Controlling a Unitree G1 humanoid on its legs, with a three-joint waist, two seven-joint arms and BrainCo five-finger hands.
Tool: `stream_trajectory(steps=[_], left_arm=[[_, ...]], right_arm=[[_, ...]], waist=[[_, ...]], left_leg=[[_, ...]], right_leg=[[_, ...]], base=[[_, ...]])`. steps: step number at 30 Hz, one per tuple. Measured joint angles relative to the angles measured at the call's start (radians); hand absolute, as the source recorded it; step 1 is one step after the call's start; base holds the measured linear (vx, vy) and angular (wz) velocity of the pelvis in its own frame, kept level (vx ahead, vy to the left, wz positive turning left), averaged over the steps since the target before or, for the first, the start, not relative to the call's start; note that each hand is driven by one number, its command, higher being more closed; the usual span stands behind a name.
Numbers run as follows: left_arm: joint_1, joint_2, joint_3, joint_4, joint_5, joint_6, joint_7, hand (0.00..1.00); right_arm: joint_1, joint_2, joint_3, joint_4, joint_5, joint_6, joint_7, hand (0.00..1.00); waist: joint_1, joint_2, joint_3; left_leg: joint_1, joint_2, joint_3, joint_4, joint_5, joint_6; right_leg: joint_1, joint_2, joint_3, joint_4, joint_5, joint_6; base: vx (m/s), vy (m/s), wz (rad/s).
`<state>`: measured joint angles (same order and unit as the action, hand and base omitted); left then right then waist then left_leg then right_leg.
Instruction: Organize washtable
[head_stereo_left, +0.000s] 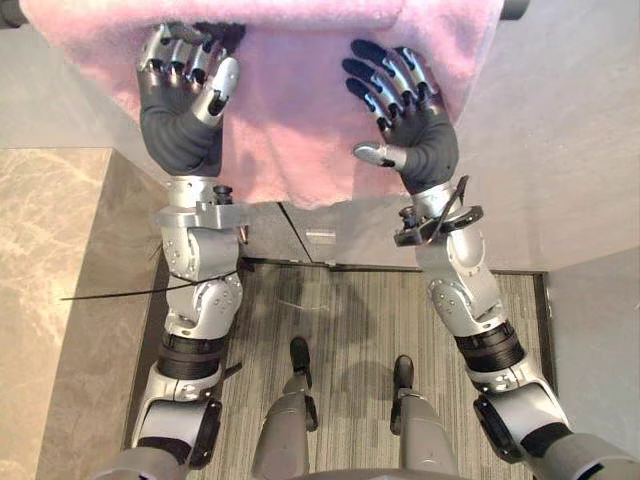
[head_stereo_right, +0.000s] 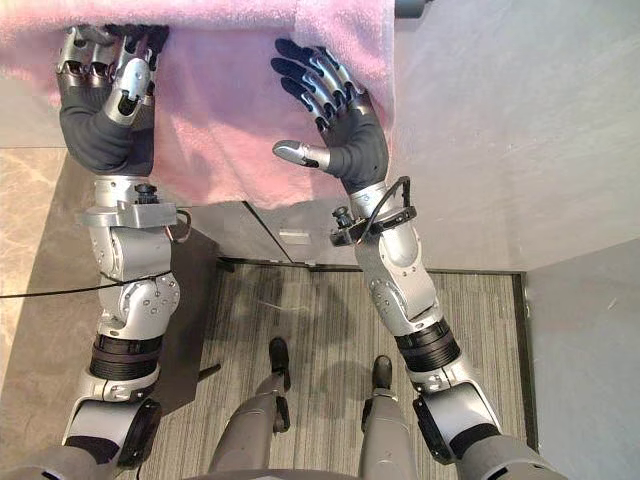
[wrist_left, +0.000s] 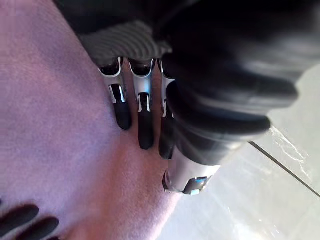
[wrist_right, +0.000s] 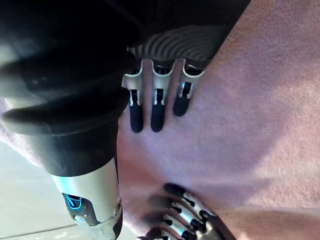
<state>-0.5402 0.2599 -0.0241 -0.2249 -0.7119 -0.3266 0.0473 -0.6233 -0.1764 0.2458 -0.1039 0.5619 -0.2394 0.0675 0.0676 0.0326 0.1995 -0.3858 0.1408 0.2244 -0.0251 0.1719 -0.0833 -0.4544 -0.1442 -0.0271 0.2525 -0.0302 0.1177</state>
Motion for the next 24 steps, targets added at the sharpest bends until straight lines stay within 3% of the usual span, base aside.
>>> stream_trajectory(steps=[11,14,21,24], left_arm=[[0.166,-0.059,0.042,0.039,0.067,0.014,-0.001,0.00],[0.260,-0.072,0.042,0.064,0.103,0.018,-0.008,0.00],[0.529,-0.087,0.049,0.339,0.243,0.075,-0.057,0.00],[0.649,-0.133,0.050,0.516,0.320,0.106,-0.110,0.00]], right_arm=[[0.231,0.062,0.088,0.004,-0.001,0.006,0.058,0.00],[0.346,0.062,0.115,0.035,-0.002,0.015,0.095,0.00],[0.647,0.018,0.102,0.153,-0.005,0.062,0.197,0.00],[0.792,0.015,-0.013,0.281,-0.066,0.072,0.239,0.00]], waist=[[-0.003,-0.002,-0.001],[-0.020,-0.003,-0.003],[-0.058,-0.044,-0.040],[-0.063,-0.047,-0.063]], left_leg=[[0.067,0.000,0.020,-0.030,0.000,0.000],[0.109,-0.001,0.022,-0.047,-0.001,-0.001],[0.192,0.000,-0.001,-0.041,-0.021,-0.015],[0.195,-0.001,-0.062,-0.027,-0.021,-0.015]], right_leg=[[0.056,0.004,0.009,-0.031,0.000,0.000],[0.096,0.006,0.009,-0.049,0.000,0.000],[0.196,0.010,0.008,-0.068,-0.016,0.003],[0.249,0.008,-0.040,-0.077,-0.028,0.001]], base=[[0.05,-0.018,-0.05],[0.07,-0.013,-0.03],[0.06,-0.014,0.03],[0.00,-0.004,0.52]])
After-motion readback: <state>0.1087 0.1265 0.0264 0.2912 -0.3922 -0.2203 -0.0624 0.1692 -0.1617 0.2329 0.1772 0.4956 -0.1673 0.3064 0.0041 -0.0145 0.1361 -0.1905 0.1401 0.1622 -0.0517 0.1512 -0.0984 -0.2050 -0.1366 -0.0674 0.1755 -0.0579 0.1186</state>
